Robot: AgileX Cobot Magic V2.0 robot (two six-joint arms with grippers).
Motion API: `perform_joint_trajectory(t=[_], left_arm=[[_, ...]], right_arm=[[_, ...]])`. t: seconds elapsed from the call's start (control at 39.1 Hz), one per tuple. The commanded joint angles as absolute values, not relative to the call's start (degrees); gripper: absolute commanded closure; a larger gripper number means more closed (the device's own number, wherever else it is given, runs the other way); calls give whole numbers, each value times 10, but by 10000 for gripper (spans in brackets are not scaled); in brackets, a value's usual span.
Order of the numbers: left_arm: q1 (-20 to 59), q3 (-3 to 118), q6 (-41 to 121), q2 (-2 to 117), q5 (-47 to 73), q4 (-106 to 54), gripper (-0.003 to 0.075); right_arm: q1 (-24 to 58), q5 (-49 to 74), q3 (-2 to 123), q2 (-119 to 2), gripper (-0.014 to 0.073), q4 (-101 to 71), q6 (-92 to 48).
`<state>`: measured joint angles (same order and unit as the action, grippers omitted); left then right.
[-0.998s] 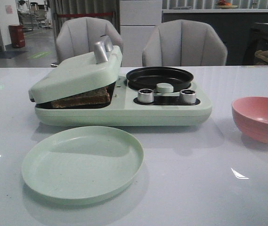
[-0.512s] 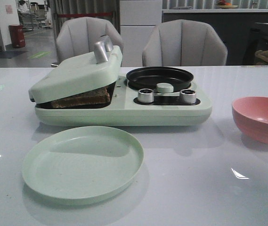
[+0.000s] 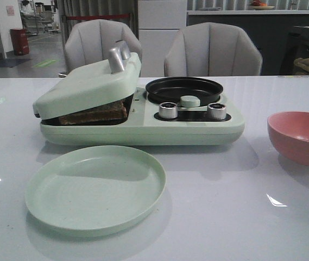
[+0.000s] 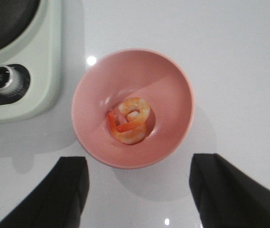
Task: Make breakfast with bread and shrimp
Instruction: 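Grasp the pink bowl rim with the right gripper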
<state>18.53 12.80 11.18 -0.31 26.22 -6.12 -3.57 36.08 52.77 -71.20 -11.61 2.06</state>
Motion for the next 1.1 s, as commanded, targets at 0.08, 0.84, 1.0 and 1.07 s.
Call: perform_joint_trajectory(t=[0.08,0.84,1.0,1.07], left_arm=[[188,144,106,-8,220,-69,606],[188,144,106,-8,220,-69,606],[188,144,106,-8,220,-69,606],[188,144,106,-8,220,-69,606]], right_arm=[[-68,344,573,-778,48,-126,15],[-84,353,726,-1047,153,-122,-40],[-84,352,732,-1059,284,-122,-49],[-84,347,732,-1060,392,-122,-50]])
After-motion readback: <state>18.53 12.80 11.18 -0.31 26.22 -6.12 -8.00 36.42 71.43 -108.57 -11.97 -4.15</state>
